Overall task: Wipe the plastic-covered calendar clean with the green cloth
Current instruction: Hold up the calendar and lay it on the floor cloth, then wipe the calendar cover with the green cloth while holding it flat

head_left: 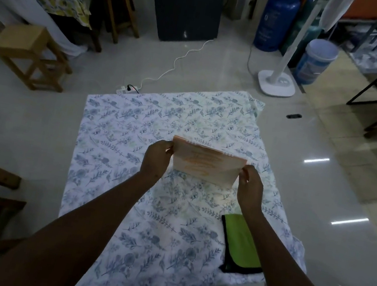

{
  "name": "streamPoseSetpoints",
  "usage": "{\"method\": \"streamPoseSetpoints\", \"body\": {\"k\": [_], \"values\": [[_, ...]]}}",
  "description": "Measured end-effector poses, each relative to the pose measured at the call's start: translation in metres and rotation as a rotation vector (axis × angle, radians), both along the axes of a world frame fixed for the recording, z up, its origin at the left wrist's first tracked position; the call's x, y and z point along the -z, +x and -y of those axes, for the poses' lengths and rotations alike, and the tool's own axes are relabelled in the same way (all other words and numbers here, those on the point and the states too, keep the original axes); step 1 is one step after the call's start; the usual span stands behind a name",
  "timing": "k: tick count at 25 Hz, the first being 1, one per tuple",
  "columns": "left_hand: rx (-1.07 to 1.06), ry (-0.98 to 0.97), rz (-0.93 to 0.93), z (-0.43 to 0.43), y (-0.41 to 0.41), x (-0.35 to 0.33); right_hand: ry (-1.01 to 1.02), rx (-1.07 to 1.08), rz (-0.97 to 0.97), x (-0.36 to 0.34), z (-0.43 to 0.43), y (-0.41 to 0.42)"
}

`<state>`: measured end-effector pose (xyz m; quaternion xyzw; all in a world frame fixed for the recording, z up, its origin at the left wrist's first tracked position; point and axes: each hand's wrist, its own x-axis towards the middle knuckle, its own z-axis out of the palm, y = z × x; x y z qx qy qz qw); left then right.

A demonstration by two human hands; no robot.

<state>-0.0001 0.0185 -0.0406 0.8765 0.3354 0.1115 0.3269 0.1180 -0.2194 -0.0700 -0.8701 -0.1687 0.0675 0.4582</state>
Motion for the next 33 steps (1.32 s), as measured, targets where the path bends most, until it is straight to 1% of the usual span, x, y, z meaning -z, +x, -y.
{"method": "streamPoseSetpoints", "body": {"k": [2, 3, 4, 5, 6, 8, 10, 13, 16, 19, 21, 23, 24, 26, 27, 28, 29, 31, 33], "values": [[-0.078, -0.042, 0.075, -0.005, -0.023, 0.000, 0.051, -0.029, -0.054, 0.001, -0.009, -0.004], [-0.100, -0.126, 0.094, -0.007, -0.037, 0.000, 0.080, -0.050, -0.097, 0.003, -0.013, -0.007], [-0.123, -0.250, 0.106, -0.006, -0.051, -0.001, 0.093, -0.077, -0.138, 0.004, -0.018, -0.010], [-0.151, -0.377, 0.115, -0.005, -0.066, 0.003, 0.080, -0.104, -0.173, 0.008, -0.024, -0.014], [-0.186, -0.458, 0.112, -0.003, -0.080, 0.007, 0.044, -0.133, -0.201, 0.012, -0.030, -0.018], [-0.271, -0.501, 0.057, -0.002, -0.106, 0.029, -0.055, -0.193, -0.260, 0.025, -0.043, -0.029], [-0.311, -0.490, -0.011, 0.000, -0.127, 0.049, -0.172, -0.226, -0.312, 0.040, -0.053, -0.040], [-0.325, -0.453, -0.100, 0.000, -0.143, 0.070, -0.294, -0.216, -0.302, 0.057, -0.060, -0.054], [-0.337, -0.428, -0.129, 0.008, -0.145, 0.074, -0.314, -0.157, -0.286, 0.061, -0.063, -0.064], [-0.262, -0.350, -0.153, 0.015, -0.145, 0.076, -0.334, -0.141, -0.242, 0.065, -0.069, -0.072], [-0.222, -0.310, -0.184, 0.019, -0.146, 0.081, -0.362, -0.189, -0.180, 0.068, -0.067, -0.080], [-0.233, -0.304, -0.202, 0.025, -0.147, 0.083, -0.382, -0.258, -0.114, 0.071, -0.058, -0.087], [-0.238, -0.259, -0.225, 0.031, -0.148, 0.082, -0.368, -0.282, -0.100, 0.069, -0.050, -0.090], [-0.163, -0.093, -0.263, 0.048, -0.150, 0.077, -0.324, -0.311, -0.014, 0.063, -0.029, -0.095], [-0.079, -0.008, -0.245, 0.058, -0.149, 0.072, -0.321, -0.315, 0.091, 0.062, -0.014, -0.097], [0.019, 0.048, -0.212, 0.070, -0.146, 0.066, -0.353, -0.312, 0.201, 0.064, 0.004, -0.097], [0.133, 0.098, -0.186, 0.082, -0.143, 0.063, -0.422, -0.312, 0.271, 0.066, 0.022, -0.096], [0.344, 0.170, -0.181, 0.103, -0.132, 0.068, -0.605, -0.311, 0.268, 0.069, 0.058, -0.095], [0.480, 0.136, -0.235, 0.125, -0.120, 0.080, -0.699, -0.275, 0.220, 0.076, 0.091, -0.095]]}}
